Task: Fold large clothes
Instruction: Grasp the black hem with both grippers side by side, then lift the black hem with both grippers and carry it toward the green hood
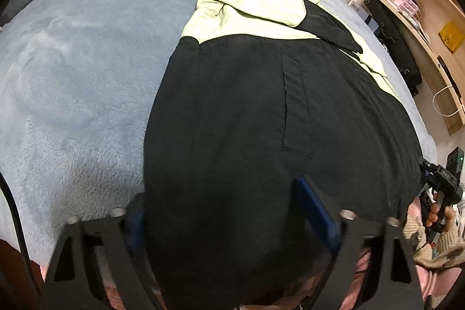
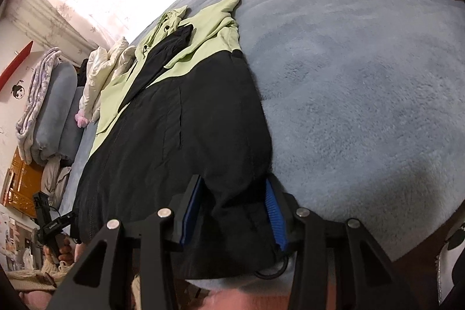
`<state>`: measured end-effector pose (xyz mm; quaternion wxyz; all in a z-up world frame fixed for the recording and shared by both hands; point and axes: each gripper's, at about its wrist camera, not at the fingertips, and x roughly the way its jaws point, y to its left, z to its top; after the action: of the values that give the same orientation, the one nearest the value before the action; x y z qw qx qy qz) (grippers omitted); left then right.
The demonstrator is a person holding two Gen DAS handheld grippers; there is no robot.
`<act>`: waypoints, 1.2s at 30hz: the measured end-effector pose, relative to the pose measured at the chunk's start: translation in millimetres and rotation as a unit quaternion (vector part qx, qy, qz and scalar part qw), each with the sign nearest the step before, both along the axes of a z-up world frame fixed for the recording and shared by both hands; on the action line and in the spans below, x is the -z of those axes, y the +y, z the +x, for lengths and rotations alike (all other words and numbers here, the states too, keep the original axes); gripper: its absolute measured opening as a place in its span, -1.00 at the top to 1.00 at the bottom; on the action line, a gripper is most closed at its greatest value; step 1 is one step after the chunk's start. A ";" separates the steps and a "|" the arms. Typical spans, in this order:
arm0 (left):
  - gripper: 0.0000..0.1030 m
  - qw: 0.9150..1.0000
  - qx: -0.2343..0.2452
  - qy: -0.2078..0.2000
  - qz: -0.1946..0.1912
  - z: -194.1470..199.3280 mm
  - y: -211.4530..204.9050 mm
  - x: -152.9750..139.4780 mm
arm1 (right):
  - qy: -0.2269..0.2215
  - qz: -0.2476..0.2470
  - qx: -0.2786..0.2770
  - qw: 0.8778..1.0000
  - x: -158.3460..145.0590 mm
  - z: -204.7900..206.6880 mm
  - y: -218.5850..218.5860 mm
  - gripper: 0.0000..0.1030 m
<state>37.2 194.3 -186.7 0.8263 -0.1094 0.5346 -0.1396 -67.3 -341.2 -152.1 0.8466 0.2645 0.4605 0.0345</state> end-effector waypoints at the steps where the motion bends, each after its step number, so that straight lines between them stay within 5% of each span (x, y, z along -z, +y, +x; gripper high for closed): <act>1: -0.05 1.000 -0.009 0.003 -0.005 0.6 2.6 -1.9 | 0.000 -0.005 0.000 1.000 -0.6 1.1 1.5 0.17; 4: 0.78 0.998 -0.030 0.023 -0.047 3.3 14.6 -1.8 | 0.008 -0.017 0.004 1.000 -5.2 3.5 1.6 0.32; 6: 0.83 0.997 -0.043 0.028 -0.051 2.5 13.5 -2.6 | 0.010 -0.014 0.007 1.000 -8.1 4.6 -0.8 0.68; 9: 0.87 0.998 -0.052 0.011 -0.024 -2.3 0.9 -13.9 | 0.001 -0.009 0.015 1.000 -17.7 3.6 -0.6 0.84; 12: 0.89 0.994 -0.075 -0.002 -0.073 -7.4 1.7 -30.8 | -0.024 -0.005 0.021 0.999 -34.3 -0.4 1.4 0.87; 18: 0.97 0.988 -0.110 -0.016 -0.111 -10.9 0.0 -62.3 | -0.071 0.011 0.030 0.997 -78.4 -5.2 3.2 0.91; 29: 1.00 0.976 -0.080 -0.140 -0.146 -60.3 -8.5 -160.3 | -0.139 0.032 0.013 0.990 -141.3 -30.0 17.0 0.94; 33: 0.97 0.985 -0.073 -0.125 -0.092 -52.4 -11.4 -152.6 | -0.148 0.003 0.015 0.989 -147.4 -38.7 13.5 0.95; 36: 0.67 0.991 -0.087 -0.073 -0.066 -34.5 6.1 -116.6 | -0.130 0.002 0.028 0.991 -133.2 -34.6 5.2 0.96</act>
<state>2.8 200.4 -70.1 0.8630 -0.1990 0.4512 -0.1098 -101.9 -336.0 -18.9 0.8993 0.2722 0.3393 0.0458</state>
